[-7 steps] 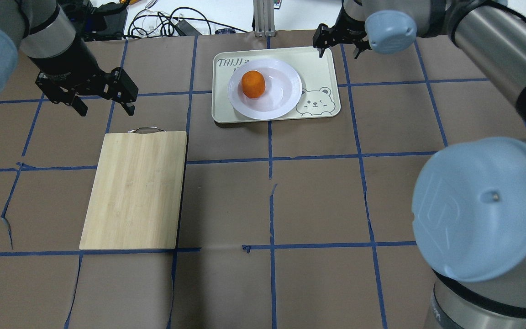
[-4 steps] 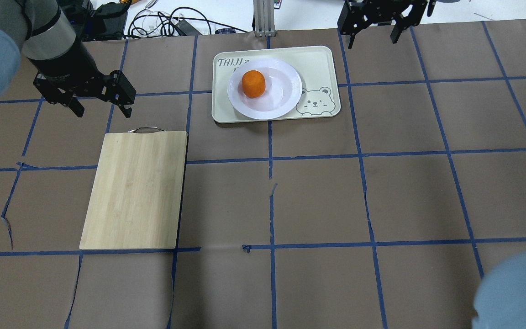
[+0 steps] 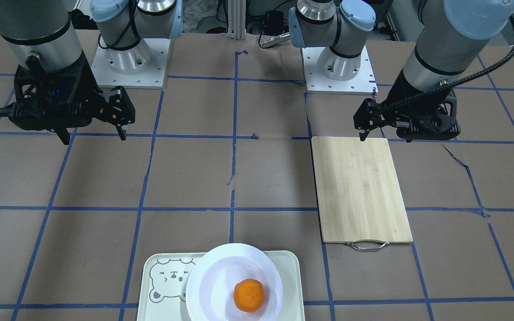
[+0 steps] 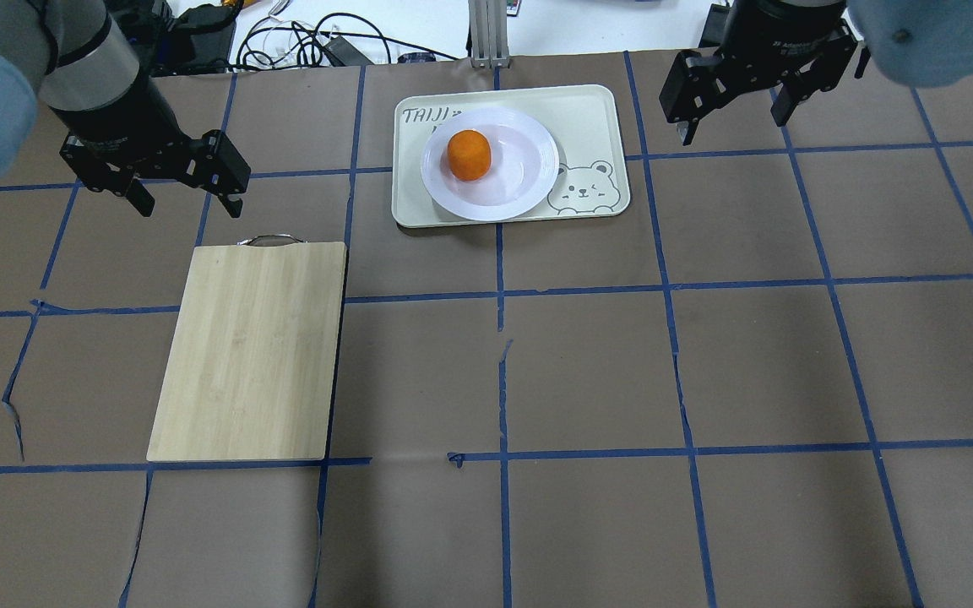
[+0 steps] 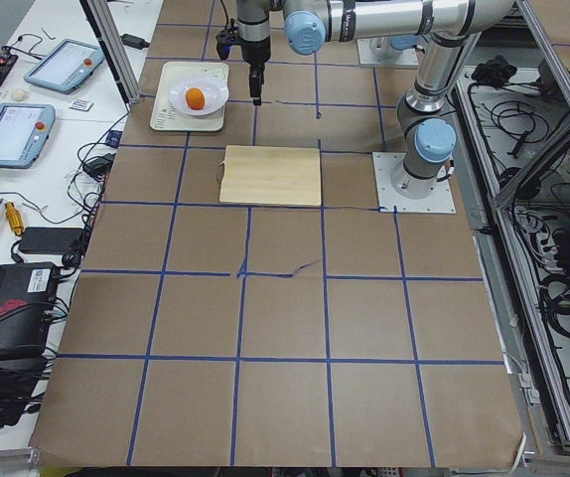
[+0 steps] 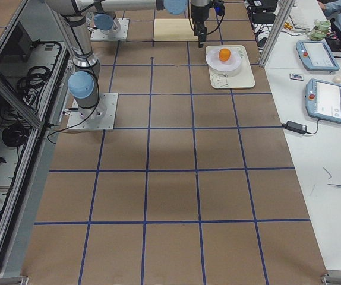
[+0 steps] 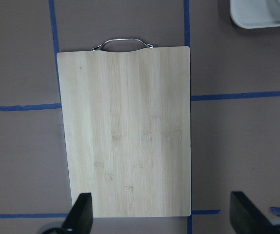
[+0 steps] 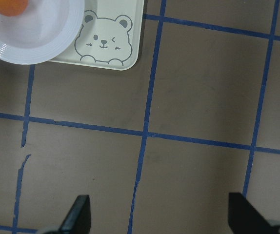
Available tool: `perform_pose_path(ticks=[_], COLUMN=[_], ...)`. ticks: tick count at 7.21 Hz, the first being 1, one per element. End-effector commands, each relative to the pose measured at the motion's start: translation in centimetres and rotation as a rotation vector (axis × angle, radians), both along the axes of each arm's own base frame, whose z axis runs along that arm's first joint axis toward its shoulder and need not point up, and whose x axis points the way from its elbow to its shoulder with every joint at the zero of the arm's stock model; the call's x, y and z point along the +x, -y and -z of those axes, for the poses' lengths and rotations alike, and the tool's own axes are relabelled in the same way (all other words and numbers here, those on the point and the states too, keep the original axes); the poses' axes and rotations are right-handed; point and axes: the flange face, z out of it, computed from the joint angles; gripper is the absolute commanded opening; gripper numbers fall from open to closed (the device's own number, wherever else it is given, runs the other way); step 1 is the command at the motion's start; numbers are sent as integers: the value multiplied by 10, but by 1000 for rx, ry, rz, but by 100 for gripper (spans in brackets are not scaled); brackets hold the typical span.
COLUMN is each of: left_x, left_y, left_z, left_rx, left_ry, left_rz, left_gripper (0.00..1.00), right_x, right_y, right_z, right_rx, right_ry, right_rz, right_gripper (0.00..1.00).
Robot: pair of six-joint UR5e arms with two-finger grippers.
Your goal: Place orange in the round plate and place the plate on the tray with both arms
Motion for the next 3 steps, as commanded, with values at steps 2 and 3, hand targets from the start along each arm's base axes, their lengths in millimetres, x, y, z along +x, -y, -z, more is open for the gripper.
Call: perform_pose_path(ticks=[2, 3], left_x=[-3, -3], left_y=[0, 1], left_z=[-1, 0], left_rx=[-4, -4], left_ry=[0, 0], left_rz=[6, -2], left_gripper=[100, 100], right_x=[-3, -3], right_y=[-8, -8], right_z=[9, 7], right_rx=[-43, -46], right_ry=[11, 13], right_rz=[9, 9], right_gripper=[100, 100])
